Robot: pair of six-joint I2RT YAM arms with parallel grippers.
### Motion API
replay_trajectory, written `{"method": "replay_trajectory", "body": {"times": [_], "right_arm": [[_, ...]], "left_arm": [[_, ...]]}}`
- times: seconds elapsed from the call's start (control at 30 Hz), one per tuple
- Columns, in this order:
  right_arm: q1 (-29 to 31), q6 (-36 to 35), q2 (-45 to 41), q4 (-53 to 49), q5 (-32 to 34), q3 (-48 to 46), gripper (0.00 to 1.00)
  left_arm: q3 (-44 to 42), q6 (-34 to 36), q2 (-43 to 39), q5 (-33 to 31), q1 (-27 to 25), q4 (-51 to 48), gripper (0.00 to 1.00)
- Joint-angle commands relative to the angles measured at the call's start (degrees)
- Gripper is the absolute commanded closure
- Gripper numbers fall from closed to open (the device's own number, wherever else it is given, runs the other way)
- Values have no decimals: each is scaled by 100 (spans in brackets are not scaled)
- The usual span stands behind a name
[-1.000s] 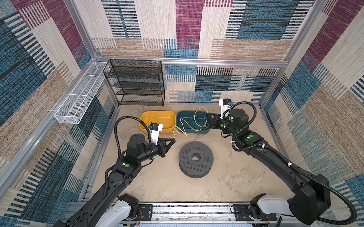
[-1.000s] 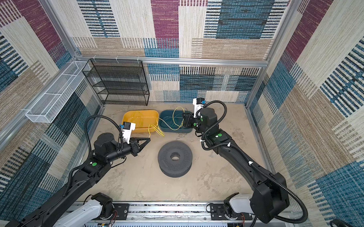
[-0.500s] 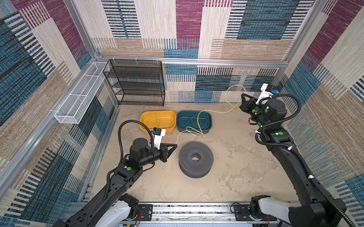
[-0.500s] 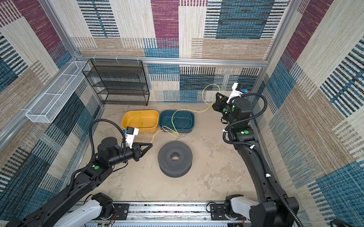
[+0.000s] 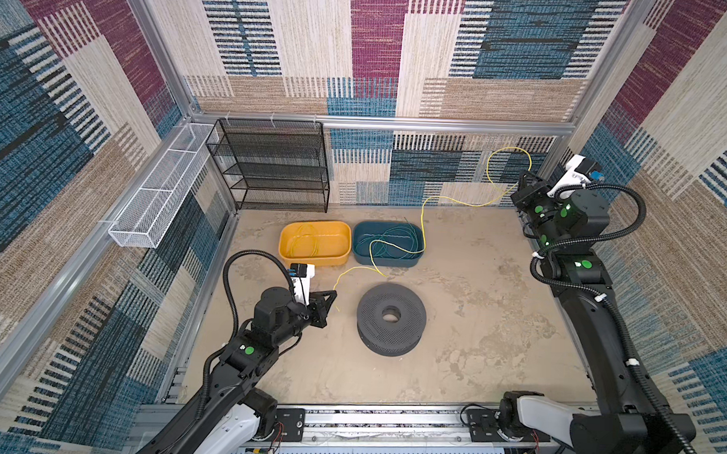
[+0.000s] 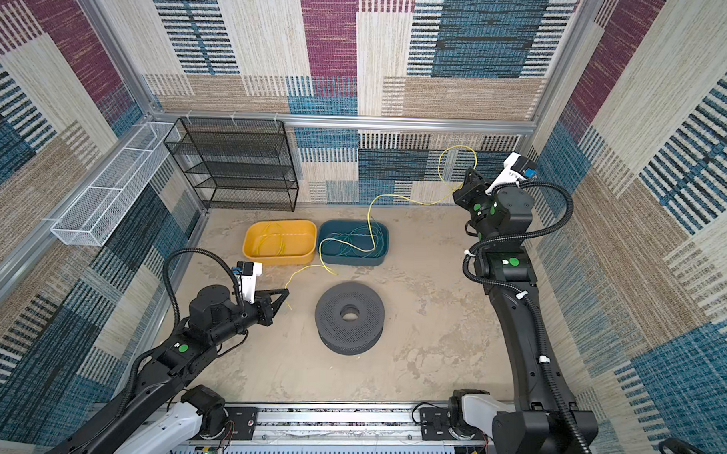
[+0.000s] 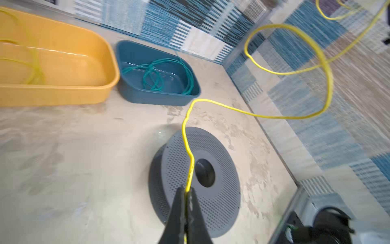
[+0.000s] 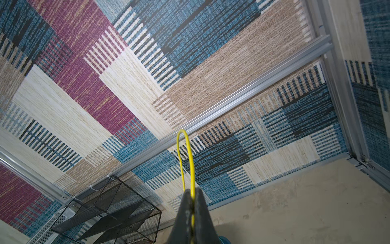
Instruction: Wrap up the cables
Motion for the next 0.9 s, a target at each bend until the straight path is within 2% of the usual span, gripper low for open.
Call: {"method": "replay_trajectory", "body": {"times": [0.0, 0.17, 0.3, 0.4, 0.47, 0.6, 0.67, 0.83, 0.87], "right_arm": [[-86, 106, -49, 104, 205, 56, 100], [-241, 163, -77, 67, 195, 14, 100], [-439, 254, -154, 54, 190, -21, 100], [-520, 330, -203, 79, 130, -58, 100], [-520, 398, -175, 145, -104, -86, 100], [-449, 555, 27, 219, -1017, -142, 100], [-250, 494, 88, 237, -1138, -242, 100], [335, 313, 240, 274, -1236, -486, 100], [429, 271, 295, 254, -1260, -512, 100]], "left_arm": [[-12, -382, -267, -1622, 47, -840, 100], [142, -736, -318, -2396, 388, -1653, 100], [169, -1032, -277, -2362, 1120, -2086, 100], [28, -1247, -237, -1924, 1730, -1901, 100], [-18, -1309, -84, -1435, 1927, -1611, 100], [27, -1271, 431, -280, 1945, -752, 100], [140, -1252, 664, 325, 1942, -415, 100], [736, -887, 1073, 1399, 1936, -396, 77], [887, -798, 1102, 1511, 1937, -530, 69]]}}
